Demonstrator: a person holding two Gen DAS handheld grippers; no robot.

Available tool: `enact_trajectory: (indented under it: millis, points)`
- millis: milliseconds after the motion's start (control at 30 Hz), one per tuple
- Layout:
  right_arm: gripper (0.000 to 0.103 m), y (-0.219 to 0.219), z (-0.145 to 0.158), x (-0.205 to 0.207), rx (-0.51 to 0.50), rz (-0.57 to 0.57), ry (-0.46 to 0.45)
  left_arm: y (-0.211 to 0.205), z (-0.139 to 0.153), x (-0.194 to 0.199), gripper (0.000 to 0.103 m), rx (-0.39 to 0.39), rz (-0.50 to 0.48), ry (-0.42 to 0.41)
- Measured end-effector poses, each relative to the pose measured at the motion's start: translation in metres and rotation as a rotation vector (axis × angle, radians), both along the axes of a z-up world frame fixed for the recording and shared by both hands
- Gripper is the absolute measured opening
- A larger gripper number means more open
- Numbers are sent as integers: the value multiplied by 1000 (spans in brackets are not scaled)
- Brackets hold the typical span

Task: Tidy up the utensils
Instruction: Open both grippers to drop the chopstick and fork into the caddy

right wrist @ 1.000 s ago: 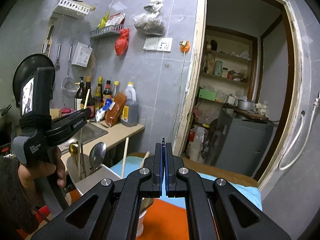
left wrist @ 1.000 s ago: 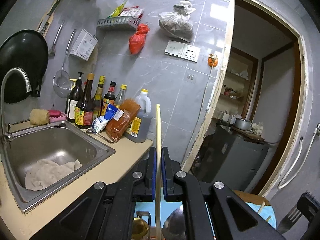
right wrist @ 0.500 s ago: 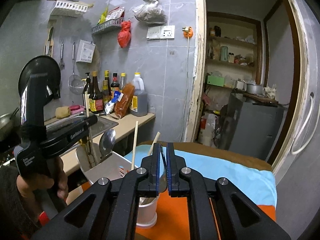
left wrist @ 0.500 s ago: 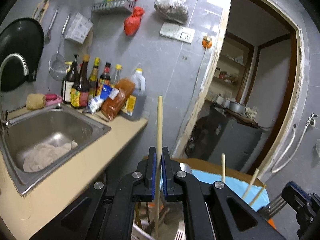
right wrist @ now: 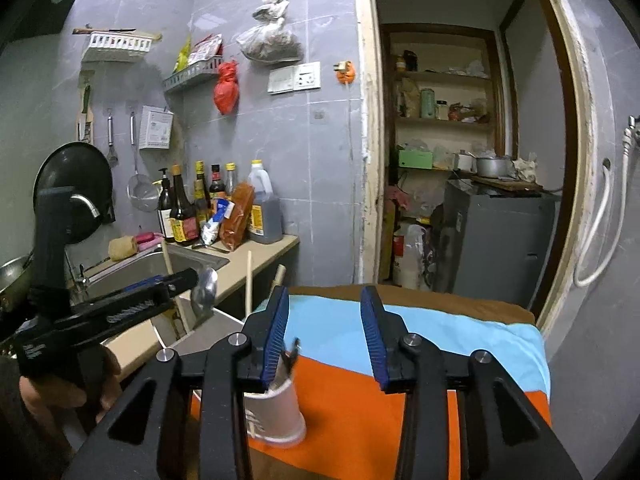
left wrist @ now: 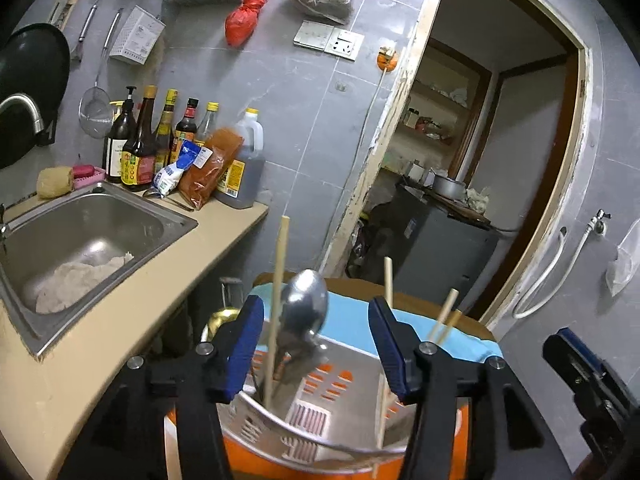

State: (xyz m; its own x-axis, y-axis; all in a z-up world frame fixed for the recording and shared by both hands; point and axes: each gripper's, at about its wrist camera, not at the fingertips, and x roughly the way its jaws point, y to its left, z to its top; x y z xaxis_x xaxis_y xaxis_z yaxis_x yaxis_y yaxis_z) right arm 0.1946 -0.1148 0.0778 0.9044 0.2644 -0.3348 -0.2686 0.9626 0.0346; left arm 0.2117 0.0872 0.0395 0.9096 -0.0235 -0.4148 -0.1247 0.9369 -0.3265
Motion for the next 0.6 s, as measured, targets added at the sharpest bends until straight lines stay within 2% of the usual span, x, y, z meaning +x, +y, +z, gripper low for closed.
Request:
enact_trajectory:
  millis: [100,200,267,367,433,567,600]
  points:
    - [34,-13,-3,-4,9,-21,11,-7,2,-7,62,0,-5,8]
    - [46,-29,-4,-10,29,-50,11,-18,8,-18,76,16,-7,-8]
    - [49,-39,-4,-15,33,-67,5,-25,12,-24,87,35,-7,-12]
    - [58,-52,-3,-22,41,-90,-1,-38,18,-35,99,69,-19,-27]
    - [66,-62,-1,-28,46,-104,-9,-49,21,-43,103,101,-21,-35]
    - [77,-80,1,-40,47,-137,-22,-66,25,-58,103,139,-34,-43]
    - [83,-83,1,-43,47,-145,-25,-68,25,-60,103,145,-37,-41]
